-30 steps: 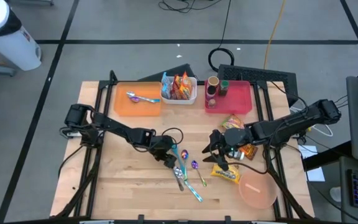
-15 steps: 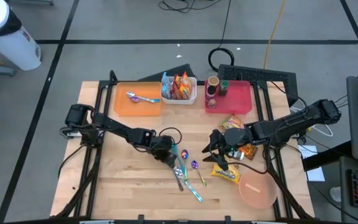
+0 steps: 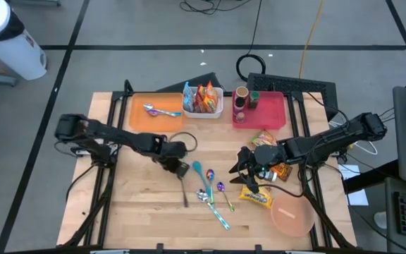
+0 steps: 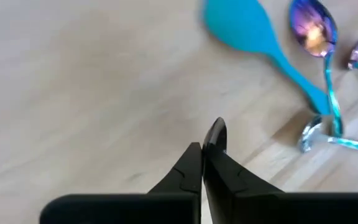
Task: Pick & Place Food Item
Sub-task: Put the black spoon into the orange bin, then put the green noodle pack into the white bin
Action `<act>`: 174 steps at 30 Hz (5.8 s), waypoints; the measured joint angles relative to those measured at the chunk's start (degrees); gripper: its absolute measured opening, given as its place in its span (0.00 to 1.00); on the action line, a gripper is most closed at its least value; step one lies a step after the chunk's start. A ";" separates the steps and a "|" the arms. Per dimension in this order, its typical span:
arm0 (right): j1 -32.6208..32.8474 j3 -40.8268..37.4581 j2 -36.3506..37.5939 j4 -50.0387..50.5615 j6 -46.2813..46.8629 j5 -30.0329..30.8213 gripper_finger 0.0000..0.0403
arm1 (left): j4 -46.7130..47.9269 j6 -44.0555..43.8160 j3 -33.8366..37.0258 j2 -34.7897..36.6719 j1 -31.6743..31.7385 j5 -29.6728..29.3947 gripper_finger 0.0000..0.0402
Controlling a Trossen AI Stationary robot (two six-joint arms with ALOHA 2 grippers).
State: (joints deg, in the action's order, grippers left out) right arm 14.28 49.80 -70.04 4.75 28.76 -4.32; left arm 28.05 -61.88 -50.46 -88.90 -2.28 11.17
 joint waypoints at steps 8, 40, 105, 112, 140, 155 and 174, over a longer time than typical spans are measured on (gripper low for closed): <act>0.00 0.00 0.00 -0.06 0.08 0.00 0.49 | 14.34 -1.33 -1.93 19.37 0.91 -12.33 0.01; -1.91 0.00 0.00 -5.09 -2.26 4.31 0.49 | 20.03 -9.85 -4.37 45.03 11.98 -44.18 0.01; -17.35 0.00 0.00 -6.62 1.06 1.11 0.49 | -8.99 -0.65 18.03 21.79 54.07 -16.81 0.01; -17.38 0.00 -0.02 -6.62 1.04 1.22 0.49 | -8.87 -1.13 18.03 21.16 54.07 -17.53 0.01; -17.35 0.00 -0.02 -6.60 1.87 1.27 0.49 | -8.39 -5.87 18.18 16.85 56.67 -14.22 0.10; -17.35 0.00 -0.03 -6.60 1.87 1.27 0.49 | -8.77 -4.27 18.16 16.85 56.73 -14.11 0.13; -17.35 0.00 -0.04 -6.61 2.01 1.15 0.49 | -29.82 -5.49 17.32 27.40 57.21 15.85 0.22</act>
State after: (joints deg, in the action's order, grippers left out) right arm -3.07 49.80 -70.08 -1.85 30.77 -3.17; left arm -1.77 -67.37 -33.14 -61.50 54.94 27.01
